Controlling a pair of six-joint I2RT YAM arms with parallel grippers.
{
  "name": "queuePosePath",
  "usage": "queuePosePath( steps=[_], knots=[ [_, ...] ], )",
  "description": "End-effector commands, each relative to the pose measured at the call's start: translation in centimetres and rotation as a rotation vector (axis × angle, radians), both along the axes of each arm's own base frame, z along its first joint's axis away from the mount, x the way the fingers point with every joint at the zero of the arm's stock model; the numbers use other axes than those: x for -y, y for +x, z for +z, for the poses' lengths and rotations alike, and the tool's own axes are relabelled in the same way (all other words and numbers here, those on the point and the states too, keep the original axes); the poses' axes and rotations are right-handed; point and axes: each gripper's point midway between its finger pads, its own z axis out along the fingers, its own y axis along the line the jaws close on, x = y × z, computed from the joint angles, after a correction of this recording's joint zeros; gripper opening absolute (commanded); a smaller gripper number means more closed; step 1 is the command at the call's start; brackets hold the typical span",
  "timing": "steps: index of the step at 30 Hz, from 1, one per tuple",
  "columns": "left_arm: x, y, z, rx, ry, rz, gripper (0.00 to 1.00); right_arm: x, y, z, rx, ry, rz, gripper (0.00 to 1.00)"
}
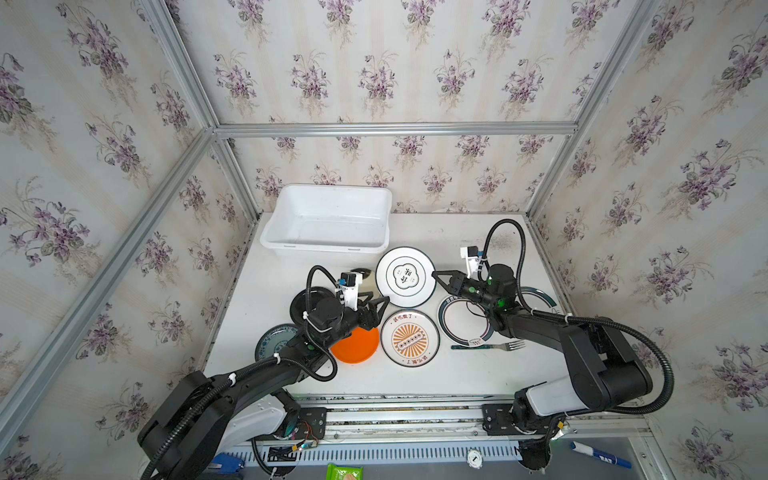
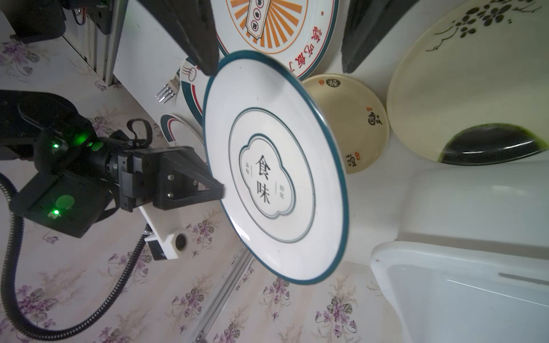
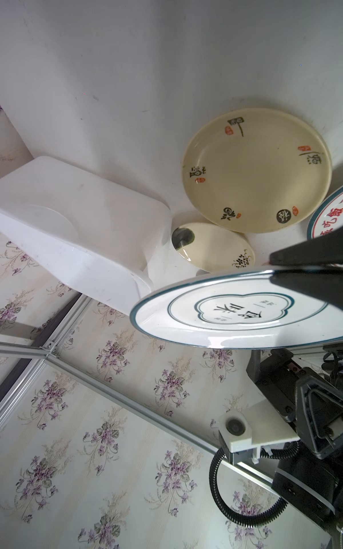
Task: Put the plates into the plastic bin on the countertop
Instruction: 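Lift the plate upright and carry it toward the left gripper, then grasp the plate rim with the left gripper while the right gripper releases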
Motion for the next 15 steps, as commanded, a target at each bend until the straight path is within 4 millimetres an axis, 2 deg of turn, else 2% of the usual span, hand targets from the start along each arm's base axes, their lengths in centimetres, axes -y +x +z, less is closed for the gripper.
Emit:
queuePosePath(
  steps=[1, 5, 8, 11, 15],
  knots=[
    [-1.0, 0.9, 0.1, -0.010, -0.039, 0.061, 0.70, -0.6, 0.0, 2.5, 0.101, 0.067, 0.035, 0.00],
    [-1.0, 1.7, 0.7, 0.001, -0.085, 0.085, 0.69, -0.9, 0.0, 2.4, 0.101, 0.090, 0.056, 0.00],
    [-0.1, 2.3, 1.1, 0.001, -0.118, 0.064, 0.66, -0.9, -0.1, 2.3, 0.096, 0.091, 0.062, 0.00],
    [1.3, 3.0, 0.8, -0.021, -0.130, 0.022, 0.56, -1.0, -0.2, 2.1, 0.090, 0.080, 0.067, 0.00],
    [2.8, 3.6, 0.5, -0.051, -0.148, -0.027, 0.33, -0.9, -0.3, 1.8, 0.091, 0.072, 0.064, 0.00]
  ],
)
